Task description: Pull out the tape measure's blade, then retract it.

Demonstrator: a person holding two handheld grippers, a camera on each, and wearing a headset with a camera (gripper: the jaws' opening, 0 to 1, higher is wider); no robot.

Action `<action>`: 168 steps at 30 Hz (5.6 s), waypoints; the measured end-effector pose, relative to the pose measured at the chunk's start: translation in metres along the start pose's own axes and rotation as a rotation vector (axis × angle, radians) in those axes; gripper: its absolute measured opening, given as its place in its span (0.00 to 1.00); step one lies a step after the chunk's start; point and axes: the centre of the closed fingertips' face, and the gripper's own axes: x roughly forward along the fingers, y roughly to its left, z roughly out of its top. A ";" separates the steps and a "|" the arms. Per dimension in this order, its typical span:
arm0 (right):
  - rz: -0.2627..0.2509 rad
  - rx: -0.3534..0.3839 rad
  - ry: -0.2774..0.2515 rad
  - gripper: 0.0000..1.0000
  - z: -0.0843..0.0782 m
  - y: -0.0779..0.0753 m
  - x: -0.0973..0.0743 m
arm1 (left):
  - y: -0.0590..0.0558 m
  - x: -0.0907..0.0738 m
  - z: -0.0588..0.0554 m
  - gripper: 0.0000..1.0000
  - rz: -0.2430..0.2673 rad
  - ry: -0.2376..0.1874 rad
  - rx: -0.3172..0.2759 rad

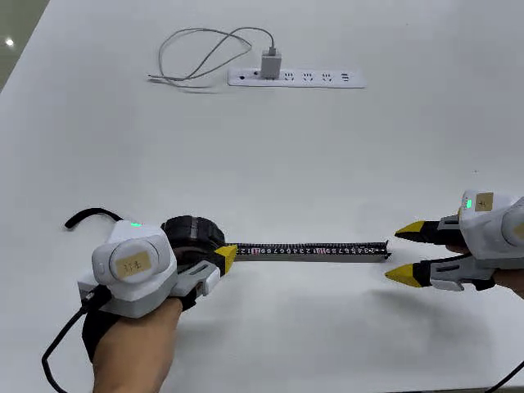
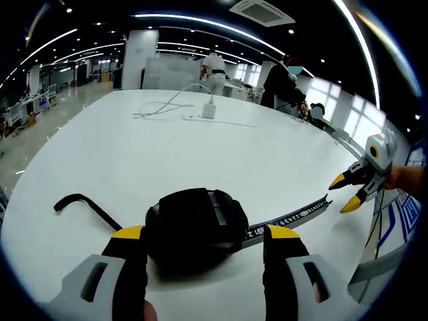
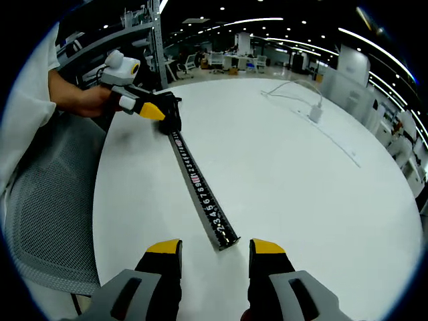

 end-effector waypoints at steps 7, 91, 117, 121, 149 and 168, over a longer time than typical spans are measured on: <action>0.025 -0.051 0.039 0.34 -0.001 -0.003 0.006 | 0.002 0.003 0.000 0.69 0.034 -0.005 -0.026; 0.152 -0.284 0.176 0.10 -0.012 -0.012 0.027 | 0.012 0.007 0.000 0.58 0.071 -0.003 -0.099; 0.134 -0.306 0.156 0.10 0.004 -0.012 0.031 | 0.011 0.007 -0.002 0.57 0.048 0.003 -0.119; 0.140 -0.310 0.150 0.10 0.008 -0.010 0.033 | 0.011 0.006 -0.002 0.57 0.042 0.003 -0.125; 0.191 -0.327 0.105 0.10 0.039 0.005 0.058 | 0.013 0.006 -0.001 0.57 0.023 0.006 -0.147; 0.219 -0.320 0.060 0.10 0.058 0.010 0.076 | 0.013 0.005 0.000 0.58 0.015 0.000 -0.169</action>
